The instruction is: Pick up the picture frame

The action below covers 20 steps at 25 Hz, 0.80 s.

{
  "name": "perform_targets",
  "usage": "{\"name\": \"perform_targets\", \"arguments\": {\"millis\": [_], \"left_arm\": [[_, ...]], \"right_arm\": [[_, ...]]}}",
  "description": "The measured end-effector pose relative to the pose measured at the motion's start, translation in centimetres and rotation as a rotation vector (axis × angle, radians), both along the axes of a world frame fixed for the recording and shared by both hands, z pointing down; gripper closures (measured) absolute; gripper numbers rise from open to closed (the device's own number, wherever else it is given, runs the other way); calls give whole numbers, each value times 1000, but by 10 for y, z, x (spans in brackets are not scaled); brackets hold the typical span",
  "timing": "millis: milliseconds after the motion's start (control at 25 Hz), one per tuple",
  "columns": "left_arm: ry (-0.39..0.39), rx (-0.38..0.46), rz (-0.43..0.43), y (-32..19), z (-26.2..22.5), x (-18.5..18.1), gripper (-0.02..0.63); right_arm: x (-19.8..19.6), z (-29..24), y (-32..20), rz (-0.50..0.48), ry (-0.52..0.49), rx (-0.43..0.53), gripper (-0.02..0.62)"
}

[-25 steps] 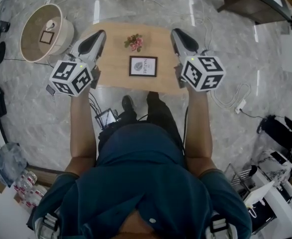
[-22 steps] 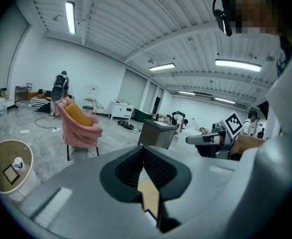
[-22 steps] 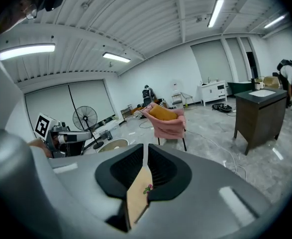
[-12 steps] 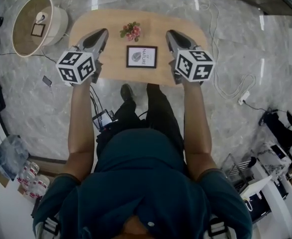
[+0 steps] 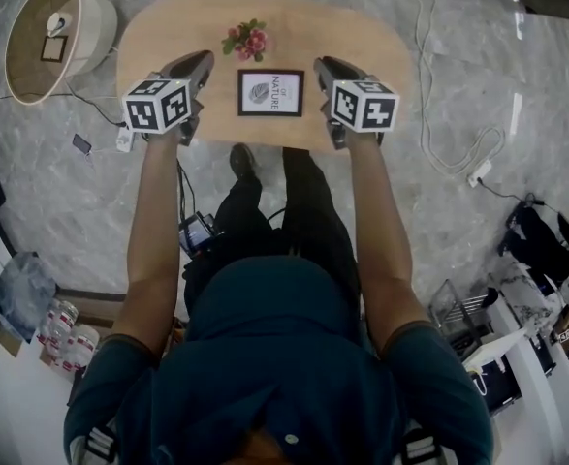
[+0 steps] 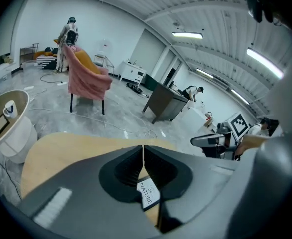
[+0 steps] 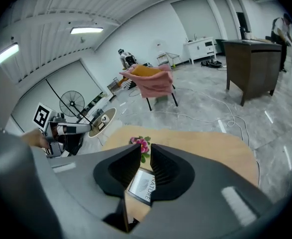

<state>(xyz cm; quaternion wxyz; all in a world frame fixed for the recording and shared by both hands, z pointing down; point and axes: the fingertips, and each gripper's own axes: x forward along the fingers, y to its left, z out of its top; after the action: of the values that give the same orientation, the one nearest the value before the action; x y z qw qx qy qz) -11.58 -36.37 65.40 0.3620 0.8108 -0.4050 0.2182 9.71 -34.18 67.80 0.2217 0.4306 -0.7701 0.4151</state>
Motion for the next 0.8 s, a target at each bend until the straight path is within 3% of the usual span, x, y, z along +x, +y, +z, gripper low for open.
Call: {"name": "perform_targets", "arguments": {"millis": [440,800], "left_arm": [[-30,-226,14,25,138,10,543],[-71,-375,-1,53,223,10,449]], "right_arm": [[9,127,24,7,0,-216,511],[1,221,58,-8,-29,-423,483]]}}
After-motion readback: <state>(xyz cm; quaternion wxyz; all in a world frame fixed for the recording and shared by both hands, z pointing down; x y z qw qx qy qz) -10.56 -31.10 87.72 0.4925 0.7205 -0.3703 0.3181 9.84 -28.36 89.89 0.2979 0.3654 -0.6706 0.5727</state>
